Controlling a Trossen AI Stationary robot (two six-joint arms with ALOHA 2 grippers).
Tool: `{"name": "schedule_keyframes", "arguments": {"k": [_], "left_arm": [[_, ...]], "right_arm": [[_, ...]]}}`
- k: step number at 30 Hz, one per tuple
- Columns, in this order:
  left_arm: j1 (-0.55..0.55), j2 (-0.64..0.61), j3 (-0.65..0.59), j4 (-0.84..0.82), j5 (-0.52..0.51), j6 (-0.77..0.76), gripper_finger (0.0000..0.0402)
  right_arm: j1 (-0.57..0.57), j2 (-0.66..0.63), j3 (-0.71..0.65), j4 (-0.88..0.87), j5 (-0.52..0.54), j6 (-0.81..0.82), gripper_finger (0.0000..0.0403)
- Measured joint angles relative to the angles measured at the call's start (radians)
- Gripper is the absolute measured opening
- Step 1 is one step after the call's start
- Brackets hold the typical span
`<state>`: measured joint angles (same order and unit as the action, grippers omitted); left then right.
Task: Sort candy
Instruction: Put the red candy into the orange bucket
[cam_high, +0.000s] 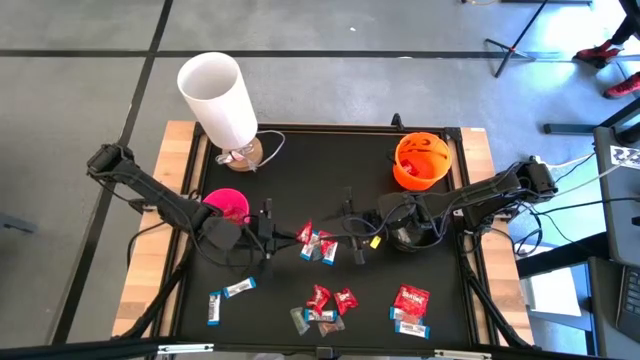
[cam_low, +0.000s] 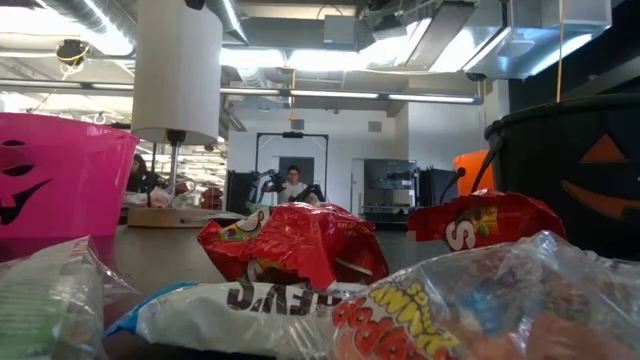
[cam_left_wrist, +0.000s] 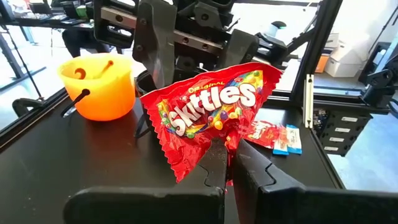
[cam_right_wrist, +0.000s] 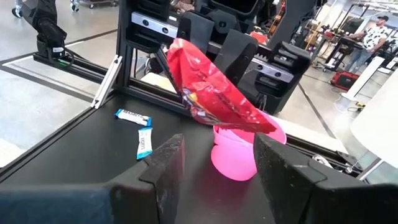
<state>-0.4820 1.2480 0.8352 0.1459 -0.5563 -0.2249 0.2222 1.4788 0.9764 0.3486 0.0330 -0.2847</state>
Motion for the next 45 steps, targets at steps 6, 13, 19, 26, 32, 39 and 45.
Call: {"name": "schedule_keyframes", "arguments": {"k": [6,13,19,26,32,39,45], "left_arm": [[0.0,0.0,0.0,0.0,0.001,0.0,0.0],[0.01,0.0,0.0,0.0,0.007,0.0,0.0],[0.043,0.0,0.0,0.039,0.119,0.019,0.0],[0.075,0.0,0.0,0.06,0.195,0.028,0.0],[0.085,0.0,0.0,0.06,0.212,0.029,0.0],[0.085,0.0,0.0,0.092,0.255,0.045,0.0],[0.085,0.0,0.001,0.089,0.325,-0.001,0.0]], "right_arm": [[0.0,0.0,0.0,-0.021,0.0,-0.003,0.0189],[0.0,0.0,0.0,-0.032,0.0,0.011,0.0189],[0.0,0.0,0.0,-0.023,0.0,0.015,0.0189],[0.001,0.0,0.0,-0.005,-0.002,-0.011,0.0189],[0.0,0.0,0.0,-0.007,-0.009,-0.02,0.0189],[0.0,0.0,0.0,0.011,0.005,-0.053,0.0189],[0.0,0.0,0.0,0.03,0.034,-0.115,0.0189]]}}
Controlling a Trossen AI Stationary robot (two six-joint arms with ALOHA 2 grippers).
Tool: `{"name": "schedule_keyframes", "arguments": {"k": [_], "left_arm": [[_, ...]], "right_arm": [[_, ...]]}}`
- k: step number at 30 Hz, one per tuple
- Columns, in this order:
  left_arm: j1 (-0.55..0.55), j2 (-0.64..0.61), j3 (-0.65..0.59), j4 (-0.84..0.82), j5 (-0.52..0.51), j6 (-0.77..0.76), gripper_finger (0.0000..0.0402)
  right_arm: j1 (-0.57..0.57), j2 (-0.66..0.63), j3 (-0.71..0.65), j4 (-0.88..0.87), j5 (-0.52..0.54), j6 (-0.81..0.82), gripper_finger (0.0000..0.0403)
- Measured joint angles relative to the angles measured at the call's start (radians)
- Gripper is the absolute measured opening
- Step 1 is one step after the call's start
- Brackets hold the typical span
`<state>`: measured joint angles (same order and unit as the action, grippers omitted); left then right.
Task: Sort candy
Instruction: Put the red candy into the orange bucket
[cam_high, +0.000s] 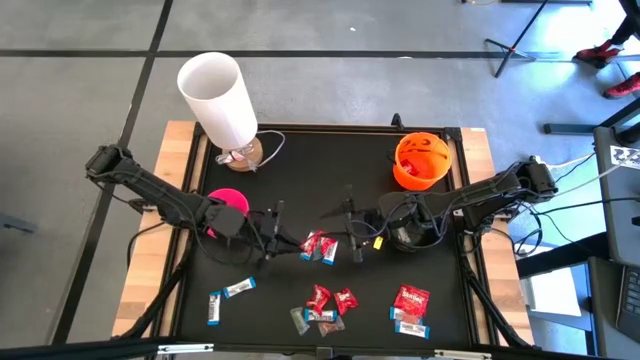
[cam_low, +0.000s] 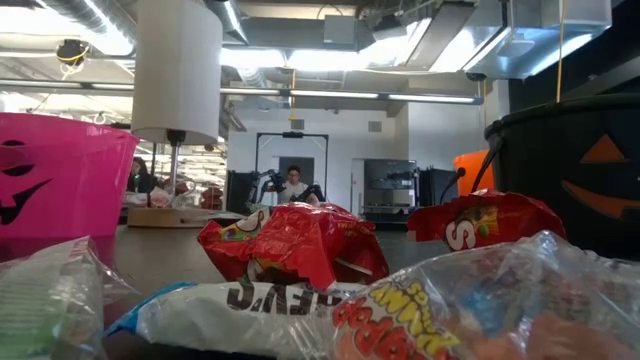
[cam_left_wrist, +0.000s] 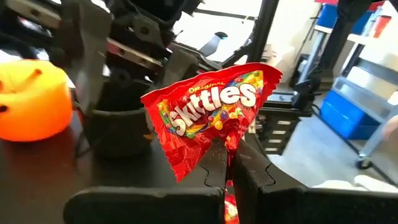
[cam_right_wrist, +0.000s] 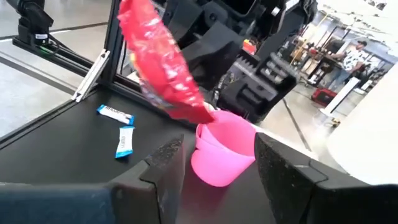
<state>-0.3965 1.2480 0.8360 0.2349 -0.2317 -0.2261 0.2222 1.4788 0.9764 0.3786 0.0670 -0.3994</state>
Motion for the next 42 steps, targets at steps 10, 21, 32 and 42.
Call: {"name": "schedule_keyframes", "arguments": {"k": [10,21,32,42], "left_arm": [[0.004,0.003,0.0,-0.002,0.023,-0.027,0.0],[0.02,0.003,0.0,-0.002,0.044,-0.028,0.0],[0.02,0.003,0.0,-0.003,0.059,-0.028,0.0],[0.02,0.003,0.0,-0.003,0.059,-0.028,0.0]], "right_arm": [[0.001,0.0,0.0,0.037,-0.138,-0.03,0.0189],[0.001,0.005,0.0,0.076,-0.2,-0.051,0.0189],[0.001,0.041,0.001,0.088,-0.19,-0.042,0.013],[0.0,0.043,0.001,0.088,-0.189,-0.041,0.0007]]}}
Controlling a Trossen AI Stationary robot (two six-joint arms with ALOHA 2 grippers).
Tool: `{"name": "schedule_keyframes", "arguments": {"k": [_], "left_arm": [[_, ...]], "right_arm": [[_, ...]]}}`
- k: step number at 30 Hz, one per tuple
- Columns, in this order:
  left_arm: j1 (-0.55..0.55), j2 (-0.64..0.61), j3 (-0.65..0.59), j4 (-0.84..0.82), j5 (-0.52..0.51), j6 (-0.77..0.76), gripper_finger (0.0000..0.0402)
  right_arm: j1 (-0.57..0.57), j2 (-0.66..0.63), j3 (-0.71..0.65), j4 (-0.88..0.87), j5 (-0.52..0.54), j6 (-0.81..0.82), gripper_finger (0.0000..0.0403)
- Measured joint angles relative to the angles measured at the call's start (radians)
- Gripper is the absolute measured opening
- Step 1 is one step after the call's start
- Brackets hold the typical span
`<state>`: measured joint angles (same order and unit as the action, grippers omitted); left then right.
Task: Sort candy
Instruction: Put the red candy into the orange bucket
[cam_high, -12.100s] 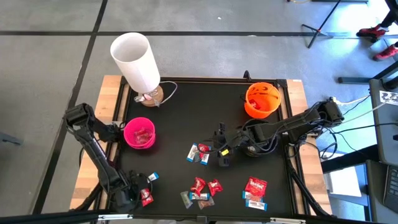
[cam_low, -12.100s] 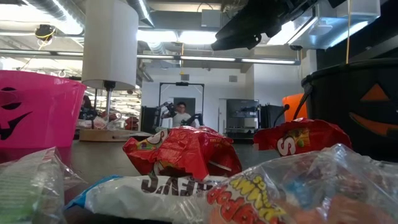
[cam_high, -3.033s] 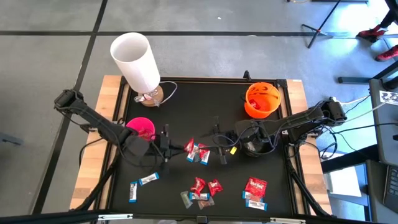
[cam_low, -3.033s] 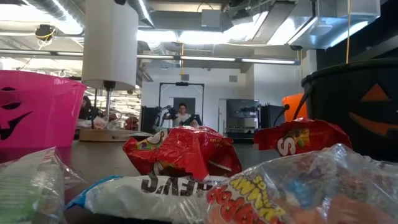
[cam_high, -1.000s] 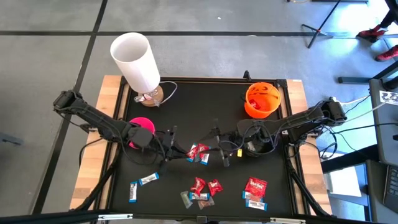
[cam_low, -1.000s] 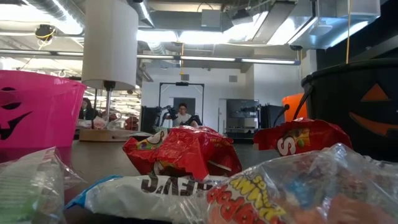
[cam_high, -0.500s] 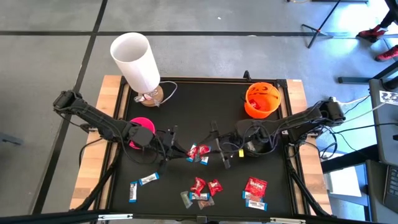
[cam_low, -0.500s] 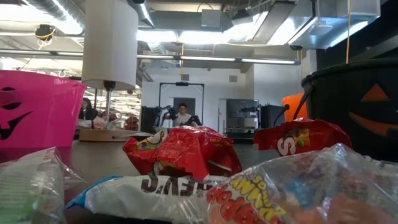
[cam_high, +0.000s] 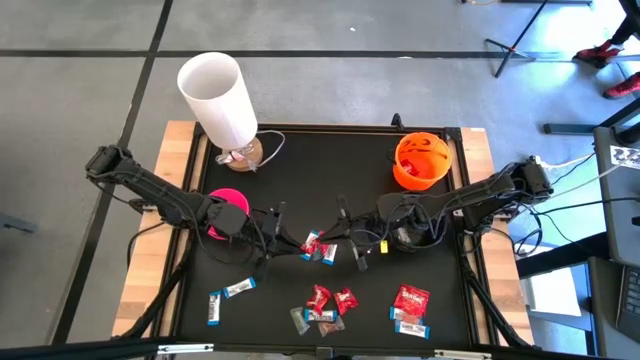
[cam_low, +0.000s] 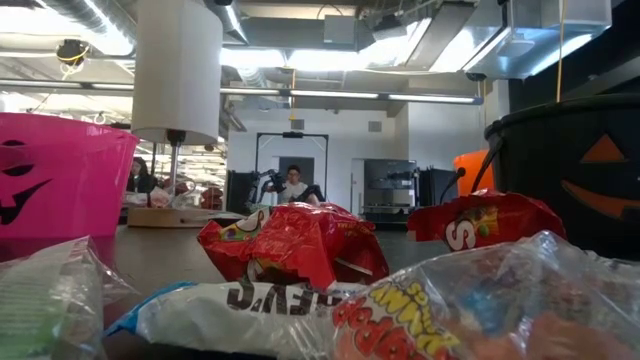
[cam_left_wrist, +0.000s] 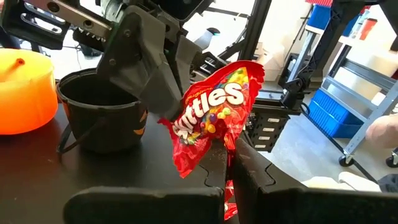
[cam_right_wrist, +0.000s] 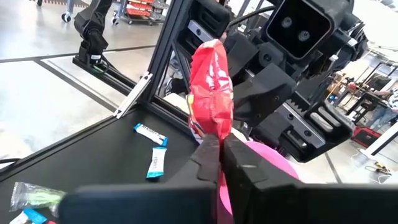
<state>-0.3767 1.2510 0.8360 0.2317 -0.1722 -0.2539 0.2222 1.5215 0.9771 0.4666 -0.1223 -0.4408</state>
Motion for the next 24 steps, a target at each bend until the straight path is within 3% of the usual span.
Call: {"name": "schedule_keyframes", "arguments": {"k": [9,21,24], "left_arm": [[0.0,-0.003,0.0,-0.001,-0.005,0.0,0.0007],[-0.001,-0.052,0.0,-0.034,-0.065,0.048,0.0132],[-0.018,-0.1,0.0,-0.119,-0.129,0.055,0.0151]], "right_arm": [[0.0,0.0,0.0,-0.001,0.06,0.002,0.0003],[0.0,-0.002,0.0,-0.006,0.193,0.002,0.0001],[0.0,-0.007,0.0,-0.029,0.236,0.002,0.0001]]}}
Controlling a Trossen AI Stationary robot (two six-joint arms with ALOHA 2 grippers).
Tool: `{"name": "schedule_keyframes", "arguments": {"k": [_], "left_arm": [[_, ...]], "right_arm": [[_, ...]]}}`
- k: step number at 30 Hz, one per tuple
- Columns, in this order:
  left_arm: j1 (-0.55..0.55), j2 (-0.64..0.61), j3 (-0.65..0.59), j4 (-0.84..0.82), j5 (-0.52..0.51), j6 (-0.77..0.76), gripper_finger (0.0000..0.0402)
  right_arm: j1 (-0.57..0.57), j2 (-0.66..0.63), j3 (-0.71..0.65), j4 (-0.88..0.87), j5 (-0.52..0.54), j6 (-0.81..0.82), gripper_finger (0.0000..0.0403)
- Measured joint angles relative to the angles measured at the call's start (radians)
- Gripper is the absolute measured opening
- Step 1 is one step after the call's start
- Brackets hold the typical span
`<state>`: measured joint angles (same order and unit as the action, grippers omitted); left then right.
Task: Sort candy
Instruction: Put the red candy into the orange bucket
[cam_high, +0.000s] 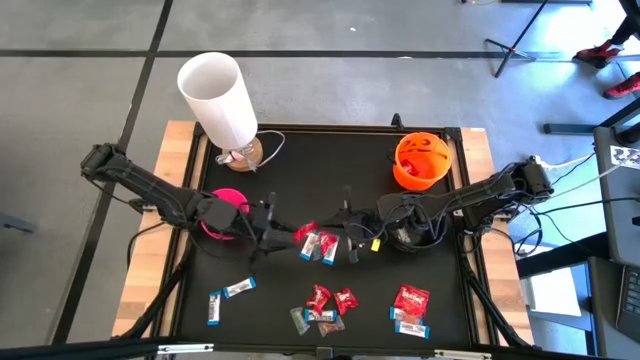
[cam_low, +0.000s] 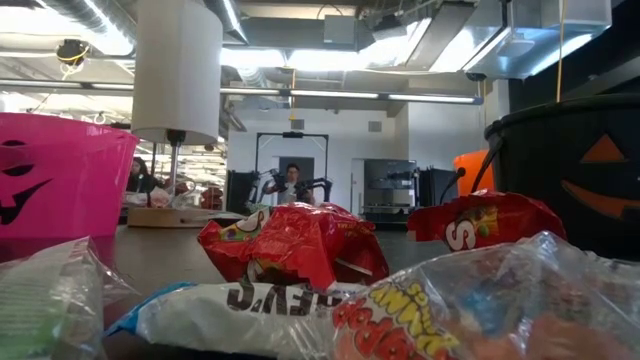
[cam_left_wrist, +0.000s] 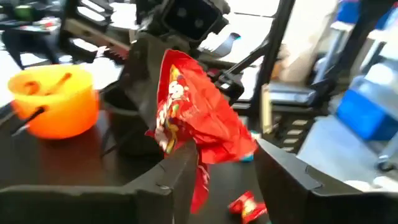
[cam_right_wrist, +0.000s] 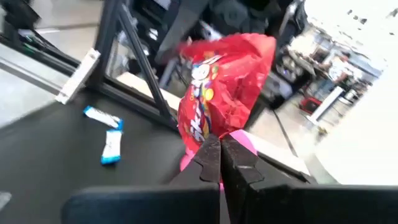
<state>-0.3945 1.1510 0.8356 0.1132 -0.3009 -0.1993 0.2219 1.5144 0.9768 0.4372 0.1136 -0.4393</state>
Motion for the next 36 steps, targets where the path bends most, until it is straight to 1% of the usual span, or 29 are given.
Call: {"name": "schedule_keyframes", "arguments": {"k": [4,7,9,14,16,17,18,20,24,26,31,36], "left_arm": [[-0.042,-0.068,0.0,-0.131,-0.161,0.0,0.0156],[-0.075,-0.106,0.0,-0.17,-0.241,-0.004,0.0156],[-0.099,-0.127,0.0,-0.189,-0.296,-0.004,0.0156],[-0.184,-0.164,0.0,-0.241,-0.619,0.011,0.0155],[-0.217,-0.17,0.0,-0.267,-0.707,0.019,0.0155],[-0.229,-0.173,0.0,-0.277,-0.733,0.019,0.0155],[-0.24,-0.175,0.0,-0.29,-0.752,0.019,0.0155],[-0.256,-0.173,0.0,-0.308,-0.756,0.007,0.0155],[-0.274,-0.165,0.0,-0.353,-0.756,-0.041,0.0155],[-0.278,-0.162,0.0,-0.372,-0.754,-0.061,0.0155],[-0.28,-0.162,0.0,-0.386,-0.738,-0.085,0.0155],[-0.28,-0.162,0.0,-0.386,-0.738,-0.09,0.0155]], "right_arm": [[0.0,-0.023,-0.001,-0.048,0.07,0.0,0.0001],[0.0,-0.062,-0.001,-0.094,0.117,0.0,0.0],[0.0,-0.098,-0.001,-0.144,0.169,0.003,0.0],[-0.028,-0.228,-0.001,-0.367,0.352,0.078,0.0],[-0.063,-0.289,-0.001,-0.494,0.413,0.137,0.0],[-0.087,-0.32,-0.001,-0.565,0.432,0.174,0.0],[-0.115,-0.352,-0.001,-0.635,0.443,0.21,0.0],[-0.183,-0.414,-0.001,-0.774,0.444,0.287,0.0],[-0.35,-0.513,-0.001,-1.028,0.444,0.414,0.0],[-0.44,-0.547,-0.001,-1.121,0.432,0.463,0.0],[-0.634,-0.598,-0.001,-1.264,0.328,0.498,0.0],[-0.747,-0.595,0.0,-1.378,0.286,0.534,0.0008]]}}
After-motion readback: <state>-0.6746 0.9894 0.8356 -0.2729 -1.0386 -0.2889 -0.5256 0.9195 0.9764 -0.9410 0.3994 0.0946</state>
